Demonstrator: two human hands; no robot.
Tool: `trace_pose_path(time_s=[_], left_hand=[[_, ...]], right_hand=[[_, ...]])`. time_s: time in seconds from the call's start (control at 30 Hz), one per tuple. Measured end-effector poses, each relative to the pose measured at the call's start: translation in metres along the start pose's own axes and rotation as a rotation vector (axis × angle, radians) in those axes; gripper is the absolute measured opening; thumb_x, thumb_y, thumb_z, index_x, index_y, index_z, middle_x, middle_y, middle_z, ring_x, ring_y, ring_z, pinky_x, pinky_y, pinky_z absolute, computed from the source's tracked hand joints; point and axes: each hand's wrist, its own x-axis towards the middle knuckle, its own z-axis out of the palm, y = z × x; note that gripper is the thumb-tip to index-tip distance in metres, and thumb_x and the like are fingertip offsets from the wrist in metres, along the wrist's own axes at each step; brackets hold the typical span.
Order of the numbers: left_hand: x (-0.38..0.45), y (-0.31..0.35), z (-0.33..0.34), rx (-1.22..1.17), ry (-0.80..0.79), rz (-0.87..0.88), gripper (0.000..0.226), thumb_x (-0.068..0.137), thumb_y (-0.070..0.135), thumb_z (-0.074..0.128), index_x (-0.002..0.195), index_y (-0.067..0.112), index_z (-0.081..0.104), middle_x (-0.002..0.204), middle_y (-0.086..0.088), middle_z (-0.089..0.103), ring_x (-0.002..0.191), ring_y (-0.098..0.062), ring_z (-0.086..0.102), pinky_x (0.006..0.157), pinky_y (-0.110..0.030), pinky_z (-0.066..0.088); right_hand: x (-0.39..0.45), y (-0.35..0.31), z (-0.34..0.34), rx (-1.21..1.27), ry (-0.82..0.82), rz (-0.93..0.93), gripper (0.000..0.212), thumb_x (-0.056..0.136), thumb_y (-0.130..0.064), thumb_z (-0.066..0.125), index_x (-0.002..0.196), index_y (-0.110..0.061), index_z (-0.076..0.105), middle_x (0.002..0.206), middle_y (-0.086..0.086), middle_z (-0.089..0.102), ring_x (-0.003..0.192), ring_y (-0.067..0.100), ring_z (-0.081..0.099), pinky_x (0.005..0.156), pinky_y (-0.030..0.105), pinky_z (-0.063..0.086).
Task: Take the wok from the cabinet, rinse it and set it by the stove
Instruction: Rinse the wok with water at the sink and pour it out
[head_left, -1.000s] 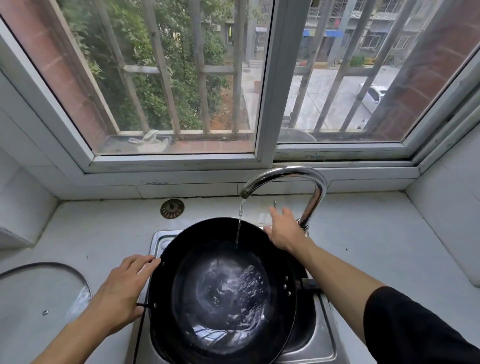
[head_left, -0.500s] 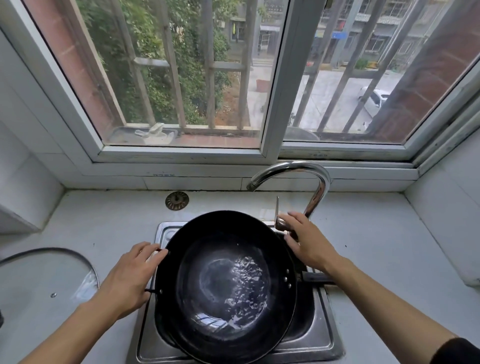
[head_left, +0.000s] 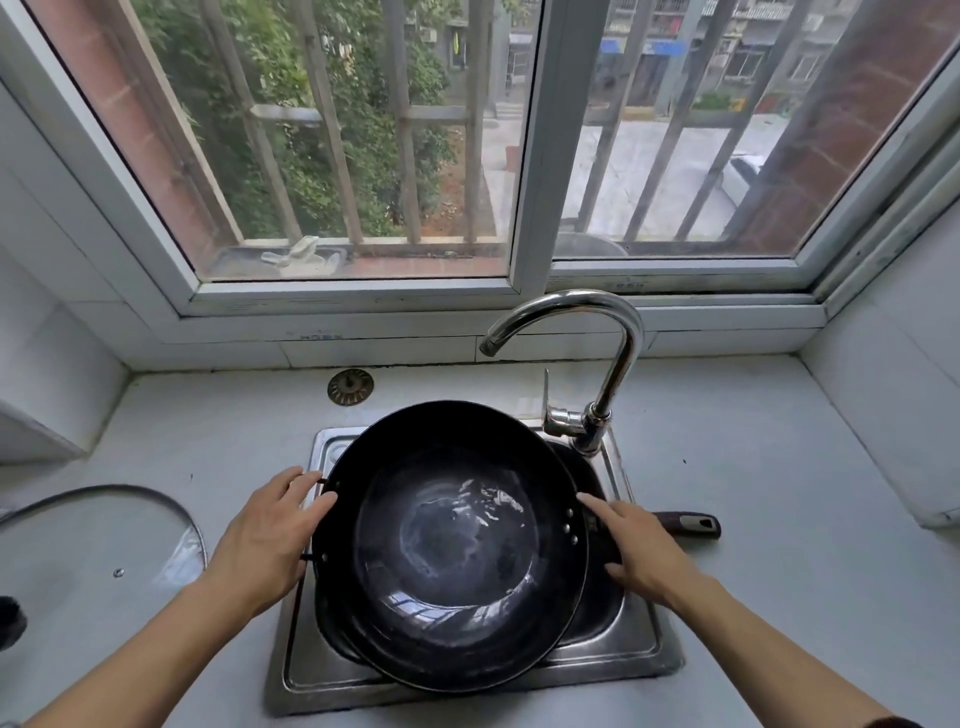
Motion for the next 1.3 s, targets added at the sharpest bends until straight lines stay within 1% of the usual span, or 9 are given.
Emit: trace_pose_path(time_s=[0.13, 0.33, 0.53, 0.6, 0.7, 0.77, 0.97, 1.17, 1.3], left_hand=[[-0.003, 0.003, -0.001, 0.089, 0.126, 0.1, 0.053, 0.041, -0.008, 0.072, 0.091, 0.009, 0.067, 0.105, -0.016, 0.063, 0.094, -0.035, 0.058, 0.075, -0.043, 0.053], [-0.006, -0.001, -0.002, 0.185, 0.184, 0.192, 0.046, 0.047, -0.015, 0.06, 0.087, 0.008, 0.065, 0.085, -0.011, 0.06, 0.064, -0.029, 0.051, 0.06, -0.038, 0.051], [-0.027, -0.007, -0.009, 0.106, 0.238, 0.215, 0.036, 0.064, 0.006, 0.033, 0.082, 0.016, 0.063, 0.085, -0.002, 0.061, 0.073, -0.025, 0.053, 0.056, -0.035, 0.048], [-0.037, -0.002, -0.008, 0.066, 0.238, 0.219, 0.033, 0.062, 0.006, 0.039, 0.08, 0.017, 0.064, 0.086, 0.002, 0.061, 0.08, -0.021, 0.049, 0.052, -0.032, 0.048], [-0.046, 0.004, -0.006, -0.082, 0.158, 0.185, 0.043, 0.047, -0.001, 0.068, 0.083, 0.023, 0.064, 0.088, 0.009, 0.062, 0.086, -0.017, 0.053, 0.047, -0.03, 0.049], [-0.048, 0.008, -0.004, -0.151, 0.104, 0.163, 0.051, 0.042, -0.001, 0.074, 0.084, 0.025, 0.064, 0.086, 0.012, 0.061, 0.086, -0.013, 0.052, 0.045, -0.028, 0.048], [-0.042, 0.016, 0.007, -0.342, 0.078, 0.141, 0.046, 0.051, -0.002, 0.066, 0.082, 0.028, 0.052, 0.078, 0.016, 0.053, 0.08, -0.004, 0.042, 0.056, -0.016, 0.037], [-0.046, 0.025, 0.022, -0.495, 0.099, 0.152, 0.038, 0.054, 0.0, 0.064, 0.079, 0.027, 0.055, 0.076, 0.015, 0.051, 0.071, -0.012, 0.053, 0.057, -0.028, 0.047], [-0.051, 0.033, 0.023, -0.582, 0.092, 0.162, 0.035, 0.052, 0.007, 0.057, 0.075, 0.03, 0.045, 0.066, 0.022, 0.04, 0.062, -0.007, 0.046, 0.054, -0.014, 0.034]], right_hand=[[0.001, -0.001, 0.012, -0.101, 0.098, -0.014, 0.104, 0.067, -0.018, 0.08, 0.15, -0.032, 0.02, 0.106, -0.001, 0.054, 0.094, 0.022, 0.051, 0.086, 0.031, 0.044], [0.016, -0.01, 0.014, -0.046, 0.276, 0.0, 0.088, 0.06, 0.008, 0.063, 0.133, -0.032, 0.035, 0.076, 0.001, 0.046, 0.066, 0.024, 0.046, 0.063, 0.036, 0.046], [0.002, -0.008, -0.013, -0.179, 0.313, -0.109, 0.078, 0.058, 0.003, 0.072, 0.126, -0.027, 0.05, 0.072, 0.005, 0.052, 0.061, 0.031, 0.049, 0.053, 0.041, 0.045], [-0.006, -0.01, -0.031, -0.232, 0.367, -0.16, 0.072, 0.051, 0.003, 0.076, 0.117, -0.023, 0.061, 0.067, 0.005, 0.053, 0.056, 0.03, 0.049, 0.049, 0.037, 0.041], [-0.018, -0.011, -0.054, -0.322, 0.405, -0.23, 0.058, 0.053, -0.006, 0.082, 0.106, -0.023, 0.066, 0.064, 0.0, 0.054, 0.057, 0.027, 0.052, 0.055, 0.034, 0.039], [-0.025, -0.01, -0.067, -0.38, 0.409, -0.249, 0.049, 0.057, -0.013, 0.084, 0.101, -0.024, 0.066, 0.065, -0.002, 0.055, 0.059, 0.026, 0.055, 0.057, 0.035, 0.041], [-0.039, -0.006, -0.101, -0.449, 0.382, -0.293, 0.042, 0.064, -0.009, 0.075, 0.099, -0.025, 0.057, 0.08, -0.001, 0.059, 0.062, 0.026, 0.057, 0.058, 0.035, 0.041], [-0.049, -0.012, -0.125, -0.548, 0.445, -0.332, 0.036, 0.065, -0.004, 0.073, 0.092, -0.024, 0.059, 0.079, -0.003, 0.058, 0.071, 0.025, 0.056, 0.067, 0.039, 0.044], [-0.052, -0.014, -0.139, -0.568, 0.432, -0.351, 0.034, 0.066, -0.005, 0.075, 0.091, -0.024, 0.062, 0.081, -0.004, 0.06, 0.076, 0.023, 0.058, 0.075, 0.038, 0.046]])
